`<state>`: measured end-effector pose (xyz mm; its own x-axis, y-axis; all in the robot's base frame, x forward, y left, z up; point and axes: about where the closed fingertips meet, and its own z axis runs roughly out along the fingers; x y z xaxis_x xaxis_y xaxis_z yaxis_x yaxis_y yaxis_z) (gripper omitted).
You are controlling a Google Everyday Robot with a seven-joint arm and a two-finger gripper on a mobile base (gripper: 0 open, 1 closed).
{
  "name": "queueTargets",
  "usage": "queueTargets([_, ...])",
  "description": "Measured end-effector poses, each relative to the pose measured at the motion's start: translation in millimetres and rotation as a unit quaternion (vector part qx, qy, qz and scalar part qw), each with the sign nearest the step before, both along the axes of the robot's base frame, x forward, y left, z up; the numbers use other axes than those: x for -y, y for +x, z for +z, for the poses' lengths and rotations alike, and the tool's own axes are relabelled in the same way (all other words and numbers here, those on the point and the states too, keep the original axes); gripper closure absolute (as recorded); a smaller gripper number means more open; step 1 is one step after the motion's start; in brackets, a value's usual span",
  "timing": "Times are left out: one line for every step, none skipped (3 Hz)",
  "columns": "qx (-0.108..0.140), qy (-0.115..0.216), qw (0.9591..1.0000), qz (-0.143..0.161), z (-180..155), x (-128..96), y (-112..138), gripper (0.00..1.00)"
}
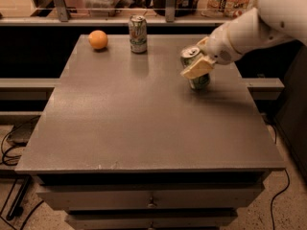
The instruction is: Knock green can over
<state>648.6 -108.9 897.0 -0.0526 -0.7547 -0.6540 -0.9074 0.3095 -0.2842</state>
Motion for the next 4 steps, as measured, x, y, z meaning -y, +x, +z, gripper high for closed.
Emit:
queueTargets([0.025, -0.104, 0.9931, 0.048, -1, -29, -9, 1.00])
queueTargets([0.037, -0.176, 0.9798, 0.089, -4, -49, -19, 0.82])
queueTargets([0.028, -0.208, 0.9701, 0.122, -10, -70, -28, 0.59])
queueTargets([0.013, -0.213, 0.9651, 0.152, -16, -93, -36, 0.36])
